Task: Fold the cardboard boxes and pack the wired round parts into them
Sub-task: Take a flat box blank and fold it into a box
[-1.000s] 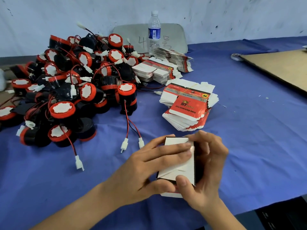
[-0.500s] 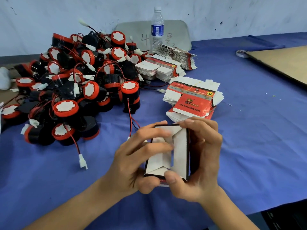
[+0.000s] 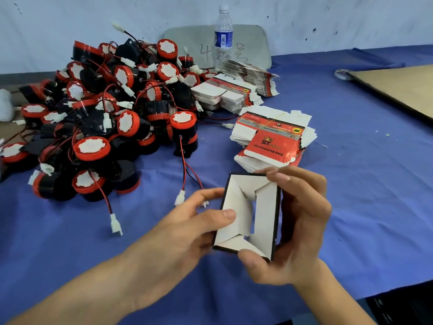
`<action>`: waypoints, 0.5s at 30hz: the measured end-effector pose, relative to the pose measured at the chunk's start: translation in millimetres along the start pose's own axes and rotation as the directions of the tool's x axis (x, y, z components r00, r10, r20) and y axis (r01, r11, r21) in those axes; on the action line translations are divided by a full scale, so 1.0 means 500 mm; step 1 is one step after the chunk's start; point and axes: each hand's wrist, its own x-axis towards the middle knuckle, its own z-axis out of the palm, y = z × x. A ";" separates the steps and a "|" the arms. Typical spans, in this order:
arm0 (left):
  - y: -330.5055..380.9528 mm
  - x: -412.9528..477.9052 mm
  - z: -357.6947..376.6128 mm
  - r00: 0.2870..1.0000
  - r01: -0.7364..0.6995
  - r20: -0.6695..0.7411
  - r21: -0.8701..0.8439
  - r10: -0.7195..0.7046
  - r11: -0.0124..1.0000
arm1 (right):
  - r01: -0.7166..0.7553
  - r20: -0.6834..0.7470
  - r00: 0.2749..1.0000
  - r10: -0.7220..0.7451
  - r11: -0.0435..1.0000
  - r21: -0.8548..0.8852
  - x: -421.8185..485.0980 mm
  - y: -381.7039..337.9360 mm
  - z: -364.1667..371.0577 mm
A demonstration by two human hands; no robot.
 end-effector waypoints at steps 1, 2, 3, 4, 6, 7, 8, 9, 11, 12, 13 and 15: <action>0.011 -0.001 0.002 0.991 0.069 0.118 -0.072 -0.060 0.995 | 0.008 -0.013 1.000 -0.007 1.000 0.023 0.000 -0.001 0.003; 0.021 -0.001 0.006 0.975 0.118 0.203 -0.122 -0.092 0.985 | 0.012 -0.028 1.000 -0.011 0.999 0.048 -0.001 -0.002 0.005; 0.027 -0.002 0.007 0.960 0.141 0.264 -0.161 -0.095 0.977 | 0.014 -0.037 0.999 -0.011 0.997 0.071 0.000 -0.003 0.008; 0.030 -0.002 0.007 0.948 0.157 0.305 -0.188 -0.094 0.969 | 0.012 -0.039 0.999 -0.009 0.996 0.084 0.000 -0.004 0.010; 0.029 0.004 0.003 0.942 0.168 0.324 -0.213 -0.093 0.962 | 0.007 -0.037 0.999 -0.004 0.997 0.076 -0.001 -0.005 0.012; 0.025 0.006 -0.001 0.946 0.168 0.311 -0.214 -0.096 0.962 | 0.005 -0.038 0.999 -0.002 0.998 0.065 -0.003 -0.005 0.012; 0.022 0.008 -0.003 0.951 0.170 0.292 -0.207 -0.105 0.964 | 0.002 -0.040 0.999 0.001 0.998 0.060 -0.005 -0.006 0.011; 0.018 0.010 -0.006 0.955 0.163 0.280 -0.199 -0.103 0.966 | -0.003 -0.043 0.999 0.006 0.998 0.065 -0.006 -0.006 0.012; 0.014 0.016 -0.007 0.953 0.148 0.290 -0.197 -0.086 0.969 | -0.006 -0.049 0.999 0.010 0.996 0.085 -0.007 -0.009 0.012; 0.014 0.020 -0.004 0.953 0.138 0.293 -0.181 -0.080 0.974 | -0.003 -0.055 0.998 0.008 0.996 0.091 -0.007 -0.010 0.013; 0.012 0.025 -0.003 0.963 0.118 0.258 -0.137 -0.080 0.983 | -0.001 -0.059 0.998 0.006 0.996 0.093 -0.007 -0.011 0.013; 0.008 0.030 -0.007 0.984 0.106 0.149 -0.052 -0.097 0.993 | -0.005 -0.059 0.998 0.011 0.995 0.101 -0.009 -0.012 0.014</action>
